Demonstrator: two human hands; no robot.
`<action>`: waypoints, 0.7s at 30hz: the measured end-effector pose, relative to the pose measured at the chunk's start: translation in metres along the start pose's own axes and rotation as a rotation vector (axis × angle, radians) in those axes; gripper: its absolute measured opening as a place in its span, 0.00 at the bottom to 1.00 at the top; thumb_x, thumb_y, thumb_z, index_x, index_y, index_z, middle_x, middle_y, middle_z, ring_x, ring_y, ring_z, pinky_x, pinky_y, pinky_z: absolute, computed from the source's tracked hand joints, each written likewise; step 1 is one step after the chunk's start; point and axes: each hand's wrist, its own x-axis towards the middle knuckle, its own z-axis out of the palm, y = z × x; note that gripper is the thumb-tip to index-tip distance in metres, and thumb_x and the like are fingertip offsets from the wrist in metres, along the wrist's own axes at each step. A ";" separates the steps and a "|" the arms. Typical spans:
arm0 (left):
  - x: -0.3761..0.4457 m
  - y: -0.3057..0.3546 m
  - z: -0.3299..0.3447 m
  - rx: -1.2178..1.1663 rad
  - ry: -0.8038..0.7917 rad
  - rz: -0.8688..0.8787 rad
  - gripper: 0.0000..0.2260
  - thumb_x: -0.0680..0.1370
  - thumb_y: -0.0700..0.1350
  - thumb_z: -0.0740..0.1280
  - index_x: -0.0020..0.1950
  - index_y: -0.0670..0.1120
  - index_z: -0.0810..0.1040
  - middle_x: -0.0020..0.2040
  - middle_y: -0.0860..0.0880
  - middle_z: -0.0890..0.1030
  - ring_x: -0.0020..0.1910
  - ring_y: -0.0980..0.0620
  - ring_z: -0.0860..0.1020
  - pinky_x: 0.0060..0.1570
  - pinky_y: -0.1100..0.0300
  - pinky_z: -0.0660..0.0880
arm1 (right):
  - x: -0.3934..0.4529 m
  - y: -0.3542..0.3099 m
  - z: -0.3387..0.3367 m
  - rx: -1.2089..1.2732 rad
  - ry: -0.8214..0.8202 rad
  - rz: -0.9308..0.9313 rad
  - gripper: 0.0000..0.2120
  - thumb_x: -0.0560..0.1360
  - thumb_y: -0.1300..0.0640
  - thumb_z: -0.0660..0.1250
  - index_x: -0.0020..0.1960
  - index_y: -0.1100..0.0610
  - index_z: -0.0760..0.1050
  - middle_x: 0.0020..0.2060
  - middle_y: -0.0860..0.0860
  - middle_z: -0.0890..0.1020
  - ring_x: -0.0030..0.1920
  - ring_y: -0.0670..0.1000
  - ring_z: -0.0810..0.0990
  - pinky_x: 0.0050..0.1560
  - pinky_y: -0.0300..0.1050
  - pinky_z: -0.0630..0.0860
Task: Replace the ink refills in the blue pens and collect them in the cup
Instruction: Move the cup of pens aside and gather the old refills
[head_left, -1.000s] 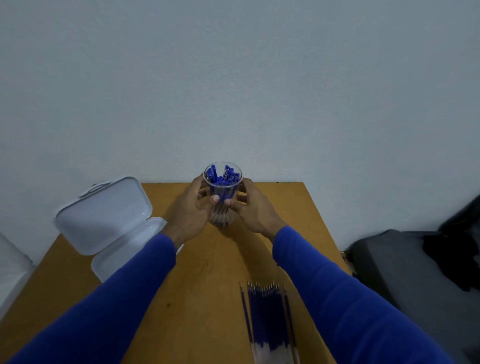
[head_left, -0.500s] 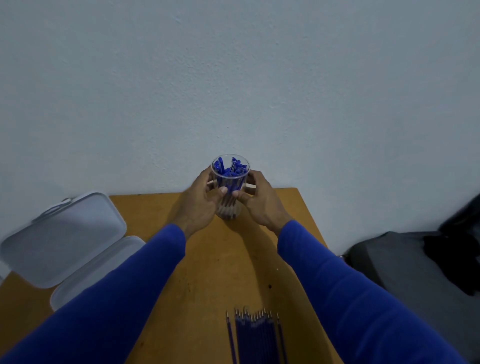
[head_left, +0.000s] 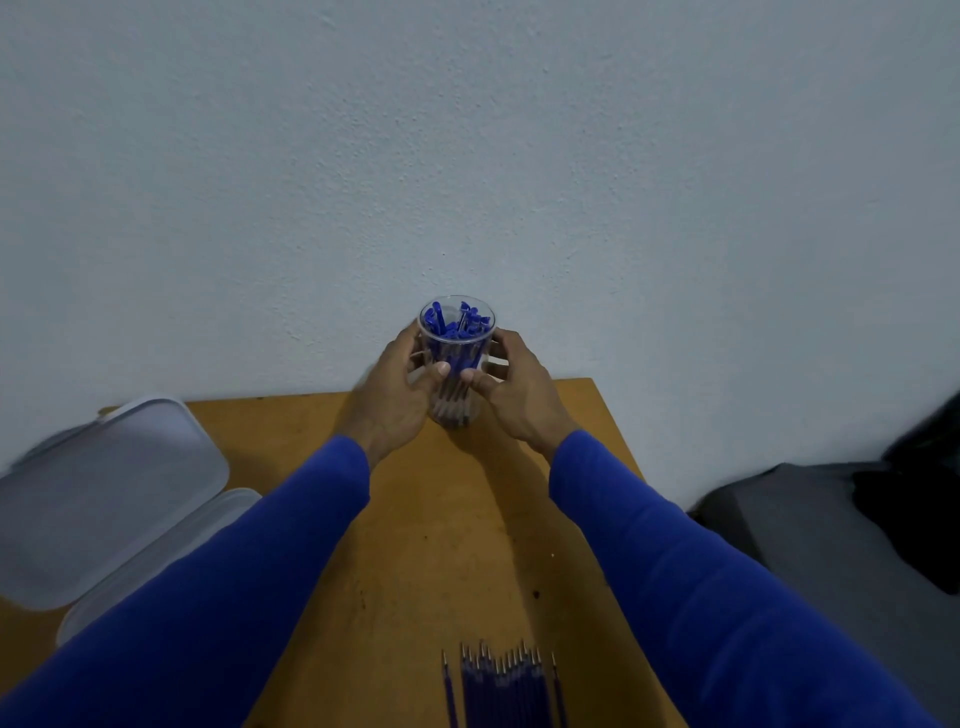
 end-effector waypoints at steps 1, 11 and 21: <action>0.001 -0.001 0.000 -0.003 0.002 0.002 0.22 0.82 0.51 0.65 0.75 0.64 0.65 0.69 0.57 0.75 0.68 0.54 0.74 0.64 0.43 0.77 | 0.000 0.000 0.000 -0.003 0.000 -0.001 0.29 0.80 0.58 0.70 0.77 0.53 0.64 0.72 0.51 0.74 0.69 0.52 0.75 0.66 0.52 0.78; -0.020 0.000 -0.008 0.002 -0.012 -0.081 0.33 0.81 0.56 0.65 0.81 0.62 0.51 0.78 0.55 0.66 0.75 0.52 0.67 0.71 0.43 0.71 | -0.013 -0.007 0.001 -0.073 -0.017 0.138 0.38 0.79 0.56 0.72 0.82 0.56 0.55 0.77 0.55 0.67 0.74 0.56 0.70 0.71 0.54 0.73; -0.134 -0.003 -0.069 0.372 0.062 -0.013 0.24 0.83 0.48 0.65 0.79 0.50 0.65 0.74 0.48 0.70 0.71 0.50 0.70 0.71 0.53 0.68 | -0.100 -0.027 0.064 -0.244 -0.208 0.161 0.30 0.79 0.50 0.72 0.76 0.58 0.68 0.71 0.55 0.75 0.70 0.54 0.74 0.70 0.49 0.72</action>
